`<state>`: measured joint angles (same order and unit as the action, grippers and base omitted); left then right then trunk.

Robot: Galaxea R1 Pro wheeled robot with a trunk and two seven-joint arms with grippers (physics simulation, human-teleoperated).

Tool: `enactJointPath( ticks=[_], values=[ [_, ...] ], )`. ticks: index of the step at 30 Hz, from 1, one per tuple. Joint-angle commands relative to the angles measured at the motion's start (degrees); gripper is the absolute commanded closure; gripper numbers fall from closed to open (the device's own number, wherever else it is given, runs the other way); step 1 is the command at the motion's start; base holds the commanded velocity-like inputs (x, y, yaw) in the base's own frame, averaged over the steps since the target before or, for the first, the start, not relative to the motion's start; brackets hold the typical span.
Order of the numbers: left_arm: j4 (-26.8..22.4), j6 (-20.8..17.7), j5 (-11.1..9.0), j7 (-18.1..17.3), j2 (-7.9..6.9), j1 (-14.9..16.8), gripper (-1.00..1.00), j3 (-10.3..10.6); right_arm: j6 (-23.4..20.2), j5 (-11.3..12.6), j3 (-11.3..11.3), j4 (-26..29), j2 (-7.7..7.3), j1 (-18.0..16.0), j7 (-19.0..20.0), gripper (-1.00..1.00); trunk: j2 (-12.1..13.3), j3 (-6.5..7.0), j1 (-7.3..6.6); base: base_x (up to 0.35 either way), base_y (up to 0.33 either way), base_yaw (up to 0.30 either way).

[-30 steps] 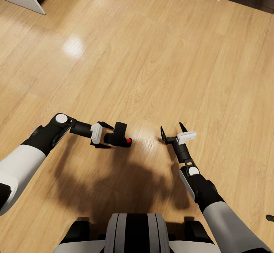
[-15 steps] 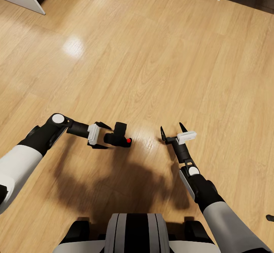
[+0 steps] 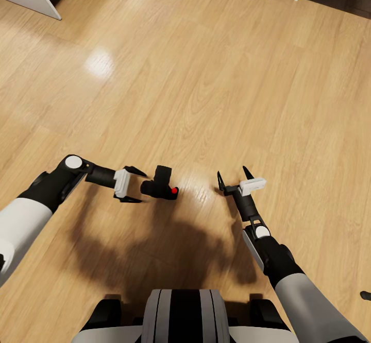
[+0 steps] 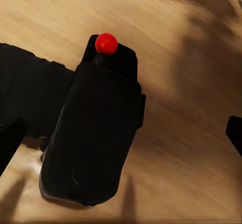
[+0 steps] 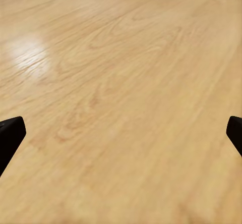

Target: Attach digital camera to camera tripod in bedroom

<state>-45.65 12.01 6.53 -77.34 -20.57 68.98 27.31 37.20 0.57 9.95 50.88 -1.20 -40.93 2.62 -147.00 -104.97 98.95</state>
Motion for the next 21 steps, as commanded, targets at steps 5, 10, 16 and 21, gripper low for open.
enactJointPath(
  ticks=[5, 10, 16, 21],
  values=[
    [0.1, 0.6, 0.1, 0.1, -0.27, 0.0, -1.0, 0.1, 0.1, 0.1, 0.1, 0.0, -0.03, 0.0, 0.1, -1.0, 0.0, -0.03, -0.01, 0.0, 0.0, 0.0],
    [0.2, 0.6, 0.1, 0.9, -0.31, 0.0, -1.0, 0.2, 0.2, 0.1, 0.1, -0.1, -0.04, 0.0, 0.1, -1.0, 0.0, -0.03, -0.01, 0.0, 0.0, 0.0],
    [0.3, 0.6, 0.1, 4.9, -0.27, 0.0, -1.0, 0.3, 0.2, 0.1, 0.1, -0.1, -0.03, 0.0, 0.1, -1.0, 0.0, -0.03, -0.01, 0.0, 0.0, 0.0],
    [0.3, 0.6, 0.1, 6.5, -0.23, 0.0, -1.0, 0.3, 0.2, 0.1, 0.1, -0.1, -0.03, 0.0, 0.1, -1.0, 0.0, -0.03, -0.01, 0.0, 0.0, 0.0]
  ],
)
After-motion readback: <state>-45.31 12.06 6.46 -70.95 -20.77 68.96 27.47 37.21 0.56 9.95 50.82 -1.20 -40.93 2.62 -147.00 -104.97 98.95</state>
